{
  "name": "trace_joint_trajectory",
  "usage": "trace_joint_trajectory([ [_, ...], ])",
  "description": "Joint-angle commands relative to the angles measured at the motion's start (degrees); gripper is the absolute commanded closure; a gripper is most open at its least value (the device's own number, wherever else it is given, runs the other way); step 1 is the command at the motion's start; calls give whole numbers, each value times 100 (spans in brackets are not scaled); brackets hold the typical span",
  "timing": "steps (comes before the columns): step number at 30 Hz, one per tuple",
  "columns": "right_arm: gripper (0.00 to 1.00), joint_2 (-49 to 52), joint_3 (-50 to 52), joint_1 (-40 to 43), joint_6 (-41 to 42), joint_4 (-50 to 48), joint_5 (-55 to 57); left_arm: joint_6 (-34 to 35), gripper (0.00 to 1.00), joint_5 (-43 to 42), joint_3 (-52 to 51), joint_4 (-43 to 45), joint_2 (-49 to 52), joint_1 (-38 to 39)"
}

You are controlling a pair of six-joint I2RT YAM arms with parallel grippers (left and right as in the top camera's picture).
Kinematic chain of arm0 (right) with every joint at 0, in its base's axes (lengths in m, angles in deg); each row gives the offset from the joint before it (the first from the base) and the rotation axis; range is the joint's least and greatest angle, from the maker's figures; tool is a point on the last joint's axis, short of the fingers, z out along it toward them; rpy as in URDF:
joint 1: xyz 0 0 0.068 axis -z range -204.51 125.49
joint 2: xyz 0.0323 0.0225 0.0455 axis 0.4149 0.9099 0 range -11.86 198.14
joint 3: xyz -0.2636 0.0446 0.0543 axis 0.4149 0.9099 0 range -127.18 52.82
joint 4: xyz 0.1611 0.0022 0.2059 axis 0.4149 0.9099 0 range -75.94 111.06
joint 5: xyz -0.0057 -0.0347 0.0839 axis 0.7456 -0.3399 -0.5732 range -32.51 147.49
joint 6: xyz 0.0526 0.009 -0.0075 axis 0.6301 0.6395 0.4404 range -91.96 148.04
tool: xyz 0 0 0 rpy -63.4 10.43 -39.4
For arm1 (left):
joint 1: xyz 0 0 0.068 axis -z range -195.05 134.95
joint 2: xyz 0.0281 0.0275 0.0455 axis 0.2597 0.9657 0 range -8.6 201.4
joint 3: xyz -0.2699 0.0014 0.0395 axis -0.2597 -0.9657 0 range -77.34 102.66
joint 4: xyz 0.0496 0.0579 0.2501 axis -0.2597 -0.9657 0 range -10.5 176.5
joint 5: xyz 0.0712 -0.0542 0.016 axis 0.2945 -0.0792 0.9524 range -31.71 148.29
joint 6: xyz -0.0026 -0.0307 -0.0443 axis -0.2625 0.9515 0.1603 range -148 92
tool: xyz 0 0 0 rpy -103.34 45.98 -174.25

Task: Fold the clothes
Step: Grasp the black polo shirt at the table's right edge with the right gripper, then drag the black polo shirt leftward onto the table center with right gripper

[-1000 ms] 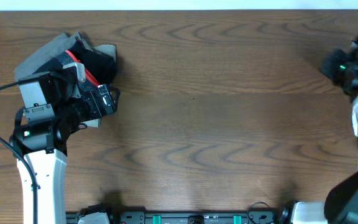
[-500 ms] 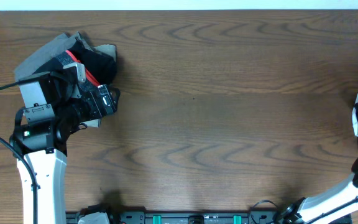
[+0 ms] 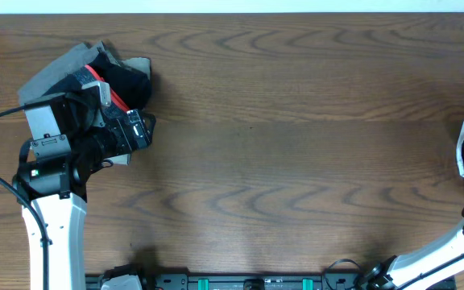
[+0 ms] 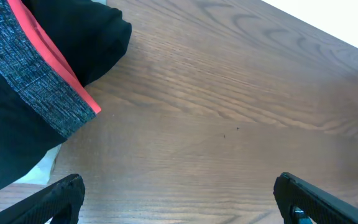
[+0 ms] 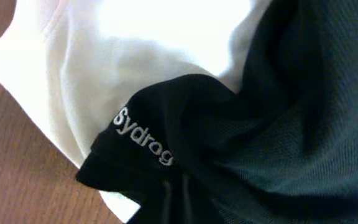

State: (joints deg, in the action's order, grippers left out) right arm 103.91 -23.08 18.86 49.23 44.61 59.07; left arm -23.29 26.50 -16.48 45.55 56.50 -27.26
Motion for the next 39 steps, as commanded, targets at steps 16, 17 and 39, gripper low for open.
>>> trace_joint_trajectory([
  [16, 99, -2485, 13, -1558, 26, -468, -2669, 31, 2, -74, 125, -9, 7, 9],
  [17, 99, -2485, 13, -1849, 76, -581, -2883, 33, 2, -55, 125, -11, 7, 7],
  [39, 99, -1049, 15, -7766, -378, -1624, -3086, 31, 2, 140, 125, -17, 7, 9],
])
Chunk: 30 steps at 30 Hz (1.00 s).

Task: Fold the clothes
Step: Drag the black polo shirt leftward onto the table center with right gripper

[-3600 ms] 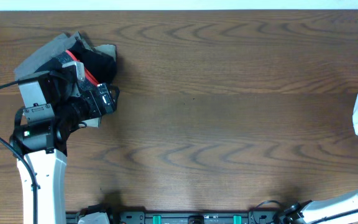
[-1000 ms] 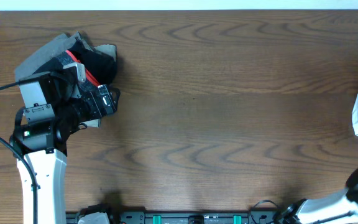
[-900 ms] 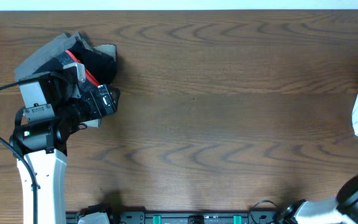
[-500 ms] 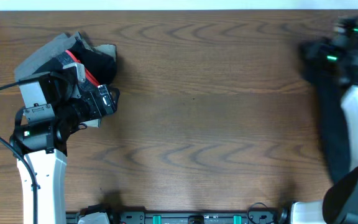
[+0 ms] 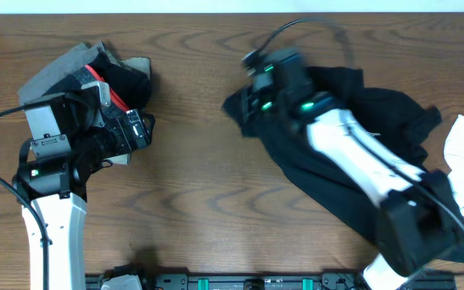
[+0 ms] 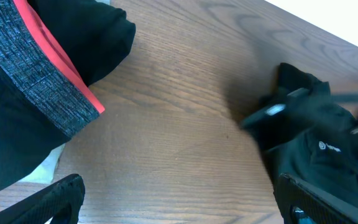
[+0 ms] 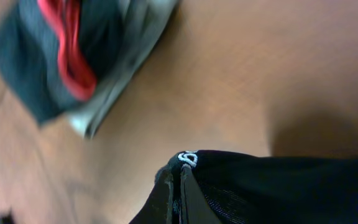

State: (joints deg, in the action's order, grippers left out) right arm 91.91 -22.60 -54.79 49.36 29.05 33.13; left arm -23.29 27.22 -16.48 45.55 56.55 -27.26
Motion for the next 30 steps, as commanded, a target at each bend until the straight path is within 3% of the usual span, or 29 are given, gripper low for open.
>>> trace_joint_trajectory([
  [1, 96, 160, -33, -531, -640, -68, -599, 31, 2, 66, 125, -17, 2, 9],
  [2, 89, 155, -33, -623, -898, -70, -601, 31, 2, 63, 127, -17, 2, 9],
  [3, 72, 118, -35, -682, -1128, -85, -586, 31, 2, 63, 125, -17, 2, 9],
  [4, 62, 57, -35, -695, -1294, -94, -581, 31, 2, 63, 125, -17, 2, 9],
  [7, 37, -214, -35, -481, -1300, -61, -260, 28, 2, 63, 125, -17, 2, 37],
  [15, 33, -693, -35, 1161, -684, 273, 535, -437, 2, 68, 125, -15, 258, 831],
  [22, 34, -501, -35, 3239, -133, 1392, 1379, -765, 2, 518, 125, 192, 1156, 1746],
  [25, 34, -326, -33, 3888, -144, 1663, 1270, -890, 1, 518, 125, 527, 1589, 2033],
  [30, 31, -61, -33, 4389, -190, 1941, 916, -1226, 9, 522, 125, 1268, 2406, 2382],
])
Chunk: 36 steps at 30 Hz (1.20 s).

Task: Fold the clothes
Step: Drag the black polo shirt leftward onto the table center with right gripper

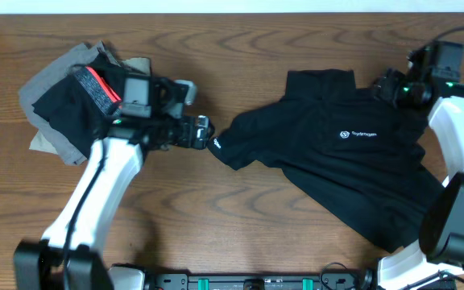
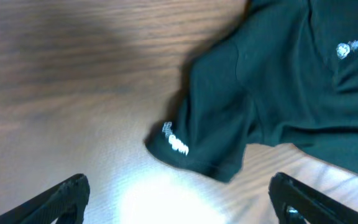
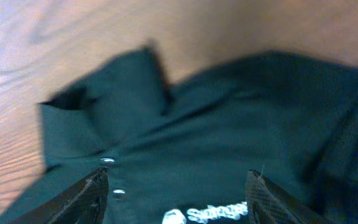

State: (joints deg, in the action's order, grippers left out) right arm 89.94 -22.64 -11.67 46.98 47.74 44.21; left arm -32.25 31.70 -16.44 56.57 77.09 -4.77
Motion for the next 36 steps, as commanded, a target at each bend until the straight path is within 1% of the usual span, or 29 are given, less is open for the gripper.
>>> trace_joint_trajectory([
  [1, 31, 146, -28, 120, 48, 94, -199, -328, 10, 72, 120, 291, 527, 170],
  [4, 30, 160, -28, 151, -50, 98, -199, -345, 10, 186, 120, 472, 938, 203],
  [7, 28, 160, -28, 151, -129, 103, -199, -350, 10, 546, 120, 507, 1316, 201],
  [9, 28, 160, -28, 149, -142, 105, -197, -378, 10, 636, 120, 557, 1539, 203],
  [13, 27, 160, -28, 146, -140, 105, -199, -409, 14, 634, 120, 693, 1853, 201],
  [15, 27, 160, -28, 144, -142, 122, -199, -409, 20, 616, 120, 691, 1963, 205],
  [20, 26, 160, -28, 149, -140, 153, -199, -409, 39, 457, 120, 671, 2098, 273],
  [23, 26, 160, -28, 144, -140, 160, -199, -409, 44, 457, 122, 671, 2098, 323],
  [31, 26, 160, -28, 146, -142, 214, -197, -431, 80, 463, 133, 382, 1991, 470],
  [33, 25, 160, -28, 144, -142, 214, -197, -507, 92, 501, 133, 262, 1952, 470],
  [34, 25, 160, -28, 146, -140, 214, -197, -514, 94, 562, 133, 205, 1941, 470],
  [36, 25, 160, -28, 146, -144, 216, -190, -476, 94, 802, 133, 28, 1893, 452],
])
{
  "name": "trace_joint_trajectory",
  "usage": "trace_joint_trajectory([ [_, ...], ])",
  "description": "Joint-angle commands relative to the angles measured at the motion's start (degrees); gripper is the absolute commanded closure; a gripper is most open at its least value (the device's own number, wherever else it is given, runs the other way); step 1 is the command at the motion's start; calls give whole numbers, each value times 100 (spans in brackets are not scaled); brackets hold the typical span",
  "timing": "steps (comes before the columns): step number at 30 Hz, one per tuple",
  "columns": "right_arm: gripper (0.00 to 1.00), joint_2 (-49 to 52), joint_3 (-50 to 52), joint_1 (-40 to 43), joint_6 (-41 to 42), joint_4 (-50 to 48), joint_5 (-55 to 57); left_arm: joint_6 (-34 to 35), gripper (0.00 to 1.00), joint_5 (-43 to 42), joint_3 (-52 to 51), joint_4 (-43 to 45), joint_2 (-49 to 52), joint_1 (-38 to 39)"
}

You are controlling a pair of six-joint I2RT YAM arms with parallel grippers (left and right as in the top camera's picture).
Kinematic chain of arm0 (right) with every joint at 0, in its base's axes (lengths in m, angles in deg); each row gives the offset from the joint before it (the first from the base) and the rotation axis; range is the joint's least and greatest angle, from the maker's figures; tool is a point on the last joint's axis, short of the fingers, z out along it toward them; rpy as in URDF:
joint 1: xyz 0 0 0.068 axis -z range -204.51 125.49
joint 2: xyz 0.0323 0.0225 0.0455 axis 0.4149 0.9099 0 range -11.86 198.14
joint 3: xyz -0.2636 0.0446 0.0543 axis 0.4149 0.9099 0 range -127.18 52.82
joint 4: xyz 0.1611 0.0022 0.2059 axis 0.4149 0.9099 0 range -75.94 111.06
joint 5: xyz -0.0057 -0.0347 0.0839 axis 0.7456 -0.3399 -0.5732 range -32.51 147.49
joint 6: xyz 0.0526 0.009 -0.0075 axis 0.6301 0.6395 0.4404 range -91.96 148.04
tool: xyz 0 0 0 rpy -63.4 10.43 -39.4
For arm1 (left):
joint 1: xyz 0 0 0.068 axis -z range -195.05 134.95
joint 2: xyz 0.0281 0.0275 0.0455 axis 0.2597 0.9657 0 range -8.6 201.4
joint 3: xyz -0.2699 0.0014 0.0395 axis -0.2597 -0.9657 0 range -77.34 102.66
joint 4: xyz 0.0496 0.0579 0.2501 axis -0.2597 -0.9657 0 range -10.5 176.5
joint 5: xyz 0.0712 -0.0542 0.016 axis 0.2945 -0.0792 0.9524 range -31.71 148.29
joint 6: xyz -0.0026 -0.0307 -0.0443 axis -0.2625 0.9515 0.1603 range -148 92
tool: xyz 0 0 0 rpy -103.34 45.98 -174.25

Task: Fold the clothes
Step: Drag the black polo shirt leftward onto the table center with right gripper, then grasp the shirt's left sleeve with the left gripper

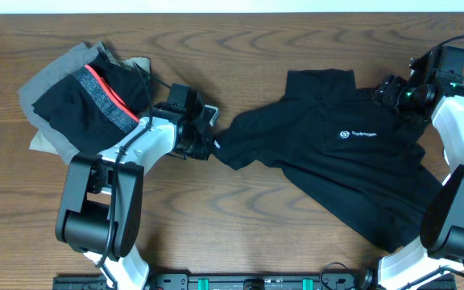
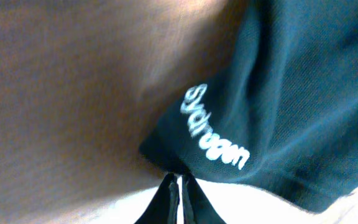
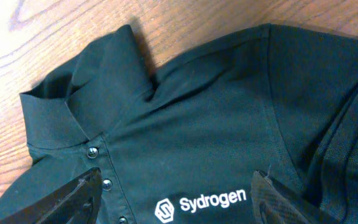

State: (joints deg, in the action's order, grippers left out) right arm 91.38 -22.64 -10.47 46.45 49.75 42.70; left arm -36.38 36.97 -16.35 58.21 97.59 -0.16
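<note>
A black polo shirt [image 1: 353,173] with a white Sydrogen logo [image 3: 207,204] lies spread on the table's right half, its collar [image 3: 73,93] at the far side. The shirt's left sleeve [image 2: 272,106] points to the table's middle. My left gripper [image 1: 209,143] is shut on that sleeve's lettered hem [image 2: 216,134], and its fingertips [image 2: 180,186] pinch the hem's edge. Above the shirt's chest near the collar, my right gripper [image 3: 176,199] hangs open, at the shirt's far right [image 1: 389,87] in the overhead view.
A heap of other clothes [image 1: 79,101], grey and black with a red-edged waistband [image 1: 103,89], lies at the far left. Bare wooden table [image 1: 240,225] stretches along the front and between the heap and the shirt.
My left gripper was open above the sleeve and is now lower, shut on the sleeve's hem. My right gripper stays open over the collar area, hardly moved.
My right gripper was shut on the black shirt at the right edge while the left waited open by the heap. Then the right held the shirt over the table's middle. Then the shirt lay spread with both grippers open, and now the left grips the sleeve.
</note>
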Motion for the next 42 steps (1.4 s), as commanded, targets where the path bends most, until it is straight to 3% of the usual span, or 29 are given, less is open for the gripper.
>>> trace_joint_trajectory([
  [1, 25, 15, -28, 26, -92, 37, -13, 15, 94, 450, 125, -232, -188, -13],
  [8, 25, 122, -26, 66, 153, 553, 1187, 1290, 94, 2214, 125, -1137, -684, -313],
  [18, 16, 1014, -26, 402, 105, 166, 1928, 1443, 93, 2006, 125, -1377, -1392, -710],
  [21, 18, 1023, -26, 496, -87, 155, 2070, 1121, 73, 1327, 125, -1298, -1421, -706],
  [22, 24, 994, -26, 520, -186, 142, 2068, 1019, 68, 1145, 125, -1274, -1416, -706],
  [23, 39, 984, -28, 544, -269, 136, 2070, 883, 63, 916, 125, -1235, -1414, -706],
  [24, 67, 953, -28, 579, -332, 144, 2068, 796, 55, 734, 125, -1182, -1414, -706],
  [25, 86, 931, -28, 612, -326, 190, 2068, 706, 52, 562, 125, -1091, -1412, -706],
  [26, 99, 890, -28, 649, -299, 251, 1996, 616, 51, 426, 125, -977, -1410, -706],
  [34, 99, 216, -31, 898, -564, -555, 289, 48, 45, -940, 122, 166, -1296, -691],
  [38, 99, -328, -31, 1132, -514, -1375, -511, 107, 42, -1132, 122, 227, -1165, -527],
  [42, 99, -684, -31, 1281, -525, -1882, -535, 114, 37, -1128, 122, 229, -968, -188],
])
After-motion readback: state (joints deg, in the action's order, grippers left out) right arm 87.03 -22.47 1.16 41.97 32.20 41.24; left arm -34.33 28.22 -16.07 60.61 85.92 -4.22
